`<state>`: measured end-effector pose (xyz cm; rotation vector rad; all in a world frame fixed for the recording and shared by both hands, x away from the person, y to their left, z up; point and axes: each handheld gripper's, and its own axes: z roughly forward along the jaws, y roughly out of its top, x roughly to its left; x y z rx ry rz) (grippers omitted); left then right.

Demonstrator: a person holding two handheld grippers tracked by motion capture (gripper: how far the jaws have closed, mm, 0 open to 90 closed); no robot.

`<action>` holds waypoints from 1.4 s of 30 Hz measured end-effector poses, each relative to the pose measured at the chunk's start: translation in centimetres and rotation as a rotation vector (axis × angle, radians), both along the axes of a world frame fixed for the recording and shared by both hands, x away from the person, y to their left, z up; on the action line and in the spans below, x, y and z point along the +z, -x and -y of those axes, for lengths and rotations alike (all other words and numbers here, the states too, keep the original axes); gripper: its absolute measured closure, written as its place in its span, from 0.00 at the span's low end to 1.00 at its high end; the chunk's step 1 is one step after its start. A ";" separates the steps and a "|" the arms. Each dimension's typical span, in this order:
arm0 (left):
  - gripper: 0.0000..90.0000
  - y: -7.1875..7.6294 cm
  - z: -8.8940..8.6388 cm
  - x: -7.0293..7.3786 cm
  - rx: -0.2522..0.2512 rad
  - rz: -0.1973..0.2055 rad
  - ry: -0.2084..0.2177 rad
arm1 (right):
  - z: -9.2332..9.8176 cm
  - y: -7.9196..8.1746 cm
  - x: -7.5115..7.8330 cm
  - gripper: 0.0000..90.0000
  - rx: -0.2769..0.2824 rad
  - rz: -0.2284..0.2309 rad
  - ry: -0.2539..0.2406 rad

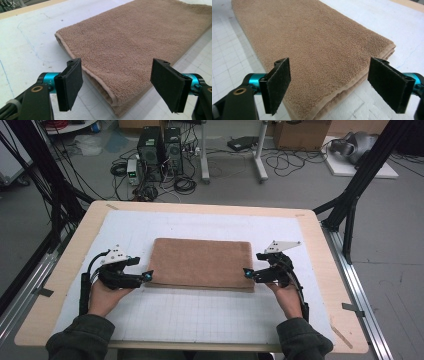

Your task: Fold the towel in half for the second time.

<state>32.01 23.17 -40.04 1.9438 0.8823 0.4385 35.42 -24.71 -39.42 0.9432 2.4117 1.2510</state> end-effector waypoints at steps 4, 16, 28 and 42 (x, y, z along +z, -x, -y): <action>0.27 0.4 0.0 0.1 -0.007 0.004 -0.015 | 0.1 0.6 0.2 0.18 -0.001 0.006 -0.005; 0.23 1.9 -0.9 0.0 0.005 0.016 0.007 | 1.4 2.5 0.2 0.15 -0.004 0.019 -0.034; 0.21 3.2 -1.3 0.0 -0.001 0.012 0.026 | 3.1 5.0 0.5 0.14 -0.014 0.035 -0.043; 0.21 4.8 -2.0 -0.2 0.005 0.015 0.034 | 5.3 7.3 0.0 0.14 -0.037 0.034 -0.040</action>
